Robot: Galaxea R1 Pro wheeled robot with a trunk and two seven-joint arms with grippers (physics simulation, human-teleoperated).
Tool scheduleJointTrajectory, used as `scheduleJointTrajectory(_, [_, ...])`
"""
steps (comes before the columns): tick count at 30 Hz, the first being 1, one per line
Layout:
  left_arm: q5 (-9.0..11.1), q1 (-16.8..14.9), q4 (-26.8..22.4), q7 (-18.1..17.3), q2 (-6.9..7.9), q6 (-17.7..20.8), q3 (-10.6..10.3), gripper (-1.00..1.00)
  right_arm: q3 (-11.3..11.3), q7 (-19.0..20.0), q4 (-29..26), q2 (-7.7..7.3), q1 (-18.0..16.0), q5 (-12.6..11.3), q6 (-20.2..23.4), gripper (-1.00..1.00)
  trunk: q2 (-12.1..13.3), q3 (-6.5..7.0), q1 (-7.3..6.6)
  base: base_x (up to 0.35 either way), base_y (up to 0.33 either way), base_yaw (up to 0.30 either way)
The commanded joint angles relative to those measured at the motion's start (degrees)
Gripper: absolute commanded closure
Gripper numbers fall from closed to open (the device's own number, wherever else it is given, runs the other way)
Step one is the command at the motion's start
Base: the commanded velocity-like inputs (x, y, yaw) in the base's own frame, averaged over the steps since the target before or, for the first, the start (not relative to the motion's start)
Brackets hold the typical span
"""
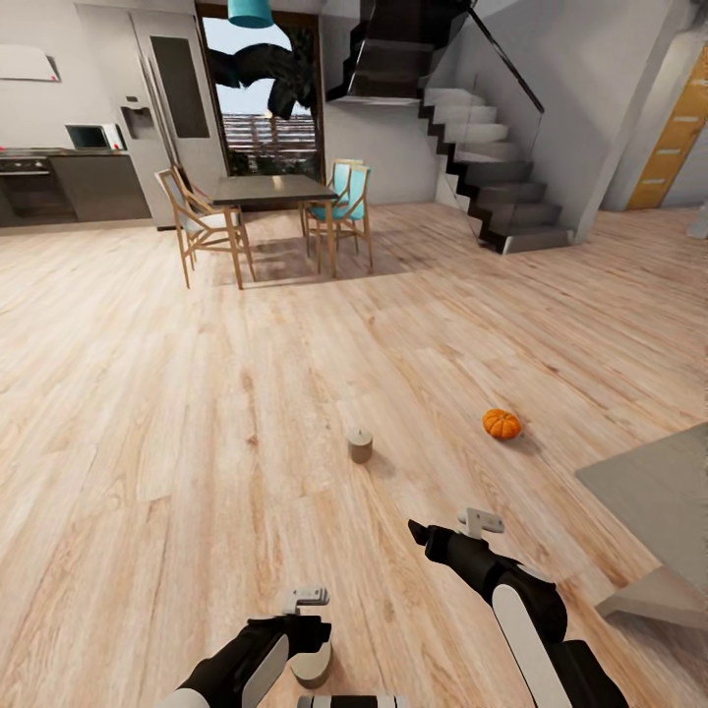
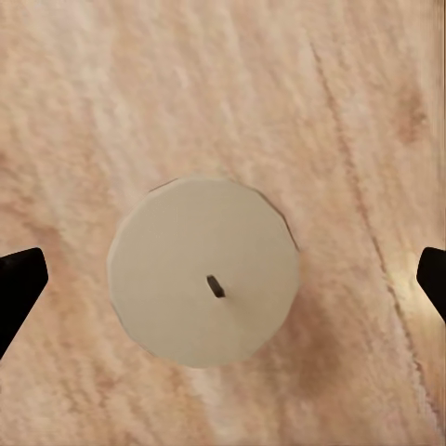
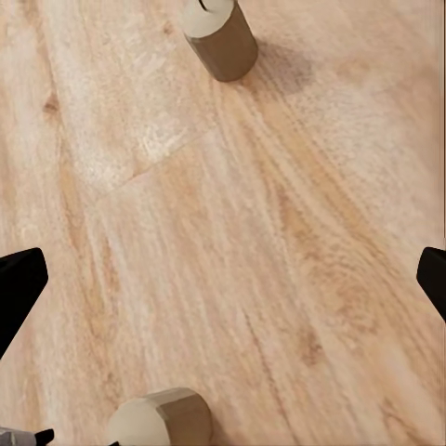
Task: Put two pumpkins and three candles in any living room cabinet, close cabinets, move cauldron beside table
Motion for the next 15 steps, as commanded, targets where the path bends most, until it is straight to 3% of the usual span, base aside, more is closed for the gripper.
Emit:
scheduleJointTrajectory(1, [0.61, -0.02, -0.13, 0.51, 0.06, 0.22, -0.57, -1.00, 0.07, -0.56, -0.08, -0.02, -0.04, -0.59, 0.13, -1.00, -0.02, -0.03, -0.01, -0.011, 0.009, -0.054])
scheduleJointTrajectory(8, [0.68, -0.02, -0.13, 0.57, 0.06, 0.22, -2.31, -1.00, 0.07, -0.56, -0.10, -0.03, -0.04, -0.59, 0.13, -1.00, -0.02, 0.03, -0.01, -0.004, 0.003, -0.034])
scheduleJointTrajectory(15, [0.69, -0.02, -0.13, 0.58, 0.06, 0.22, -2.60, -1.00, 0.03, -0.56, -0.11, -0.08, -0.05, -0.59, 0.15, -1.00, -0.02, 0.37, -0.01, -0.059, 0.000, -0.145])
